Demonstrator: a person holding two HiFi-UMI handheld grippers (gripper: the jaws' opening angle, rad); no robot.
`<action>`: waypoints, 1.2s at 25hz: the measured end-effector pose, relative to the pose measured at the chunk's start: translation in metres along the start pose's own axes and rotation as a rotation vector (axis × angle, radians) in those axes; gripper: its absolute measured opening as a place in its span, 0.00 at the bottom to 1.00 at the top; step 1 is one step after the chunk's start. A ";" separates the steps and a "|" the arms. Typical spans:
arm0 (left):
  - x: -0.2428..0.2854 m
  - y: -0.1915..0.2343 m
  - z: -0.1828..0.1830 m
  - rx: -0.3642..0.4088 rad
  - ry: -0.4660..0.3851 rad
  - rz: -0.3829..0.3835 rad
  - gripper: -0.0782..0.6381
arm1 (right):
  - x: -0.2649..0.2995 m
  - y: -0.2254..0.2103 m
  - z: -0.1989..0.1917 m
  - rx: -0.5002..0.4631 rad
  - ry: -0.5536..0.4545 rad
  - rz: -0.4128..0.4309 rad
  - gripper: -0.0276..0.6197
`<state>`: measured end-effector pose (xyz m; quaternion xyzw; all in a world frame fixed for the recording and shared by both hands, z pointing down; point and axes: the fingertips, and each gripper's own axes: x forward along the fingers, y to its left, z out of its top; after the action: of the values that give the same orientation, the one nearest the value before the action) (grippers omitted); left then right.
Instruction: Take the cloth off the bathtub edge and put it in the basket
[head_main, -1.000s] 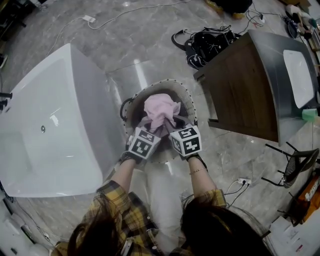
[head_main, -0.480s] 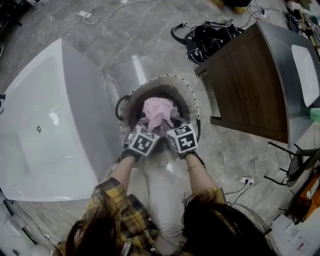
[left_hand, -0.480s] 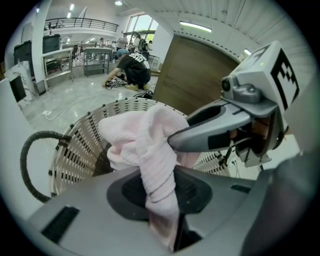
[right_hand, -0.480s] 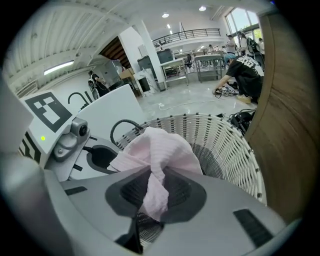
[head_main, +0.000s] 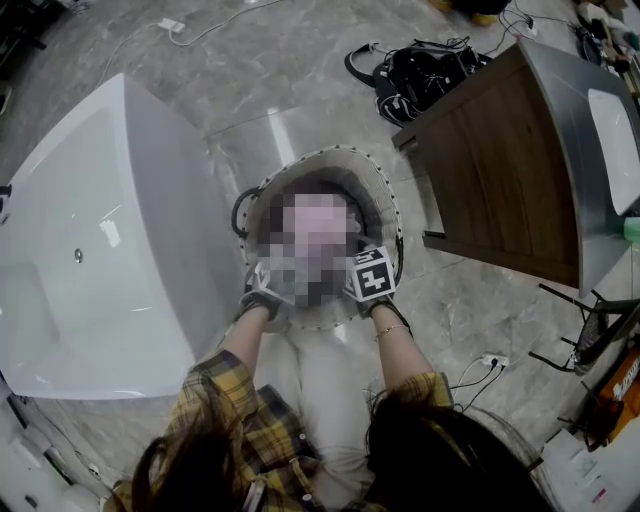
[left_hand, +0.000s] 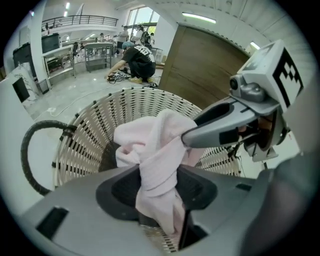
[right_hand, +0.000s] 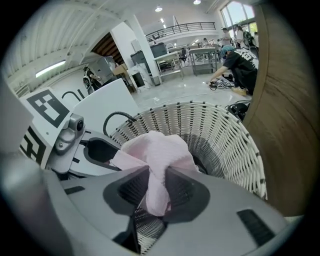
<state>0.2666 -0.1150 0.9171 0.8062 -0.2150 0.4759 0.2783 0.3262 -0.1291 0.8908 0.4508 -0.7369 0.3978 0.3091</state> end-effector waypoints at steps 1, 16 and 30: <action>-0.002 0.001 -0.001 -0.004 0.004 0.003 0.38 | -0.002 -0.001 0.000 0.002 0.005 -0.005 0.21; -0.072 -0.022 0.036 0.014 -0.058 0.020 0.39 | -0.064 0.021 0.028 0.008 -0.006 -0.051 0.21; -0.192 -0.049 0.089 0.018 -0.185 0.038 0.34 | -0.170 0.076 0.096 -0.033 -0.122 -0.077 0.21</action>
<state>0.2667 -0.1211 0.6994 0.8451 -0.2506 0.4063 0.2409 0.3165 -0.1198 0.6815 0.4973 -0.7428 0.3451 0.2861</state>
